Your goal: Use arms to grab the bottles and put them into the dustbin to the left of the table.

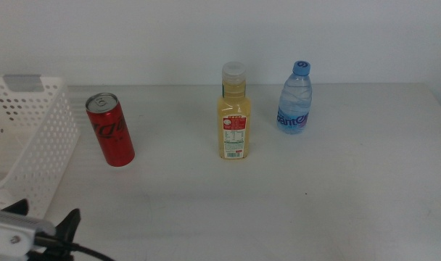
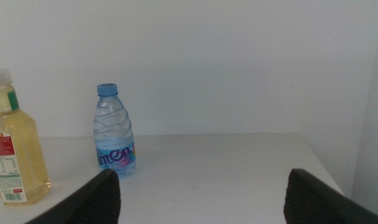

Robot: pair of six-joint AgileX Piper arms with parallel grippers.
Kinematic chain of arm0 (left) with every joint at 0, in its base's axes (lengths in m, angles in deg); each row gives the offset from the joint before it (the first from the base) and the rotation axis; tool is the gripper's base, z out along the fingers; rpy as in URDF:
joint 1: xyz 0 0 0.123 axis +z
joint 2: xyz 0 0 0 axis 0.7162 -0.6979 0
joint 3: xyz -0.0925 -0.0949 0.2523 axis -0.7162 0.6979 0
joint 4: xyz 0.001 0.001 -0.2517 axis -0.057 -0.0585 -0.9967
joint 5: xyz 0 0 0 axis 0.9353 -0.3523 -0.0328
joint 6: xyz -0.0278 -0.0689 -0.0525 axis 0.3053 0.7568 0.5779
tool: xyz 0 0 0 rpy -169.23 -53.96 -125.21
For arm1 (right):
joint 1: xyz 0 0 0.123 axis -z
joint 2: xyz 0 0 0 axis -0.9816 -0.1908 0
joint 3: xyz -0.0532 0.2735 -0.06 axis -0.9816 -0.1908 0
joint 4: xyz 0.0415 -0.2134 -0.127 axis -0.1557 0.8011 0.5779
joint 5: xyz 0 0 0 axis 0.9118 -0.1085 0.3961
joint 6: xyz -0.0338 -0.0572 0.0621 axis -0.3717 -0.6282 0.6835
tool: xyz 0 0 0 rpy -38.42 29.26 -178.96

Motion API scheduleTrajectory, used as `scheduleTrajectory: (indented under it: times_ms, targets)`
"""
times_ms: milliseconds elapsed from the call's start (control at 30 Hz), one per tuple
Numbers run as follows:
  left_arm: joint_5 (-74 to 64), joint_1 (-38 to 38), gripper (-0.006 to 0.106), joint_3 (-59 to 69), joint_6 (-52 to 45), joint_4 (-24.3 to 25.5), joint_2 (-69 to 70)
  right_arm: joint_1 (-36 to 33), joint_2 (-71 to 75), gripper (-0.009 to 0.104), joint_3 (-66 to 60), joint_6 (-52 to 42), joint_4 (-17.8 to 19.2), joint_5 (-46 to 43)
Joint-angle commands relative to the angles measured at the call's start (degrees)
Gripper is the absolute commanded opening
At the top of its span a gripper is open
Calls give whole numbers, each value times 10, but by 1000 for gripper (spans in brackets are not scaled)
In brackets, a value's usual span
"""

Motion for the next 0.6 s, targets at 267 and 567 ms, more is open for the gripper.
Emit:
scheduleTrajectory:
  times_ms: [267, 567]
  targets:
    - [376, -17, 79, 4, 4, -1, -243, 5, 16, 87, 4, -7, 2, -44]
    - [473, -17, 79, 4, 11, 0, -330, 5, 16, 87, 4, -7, 2, -44]
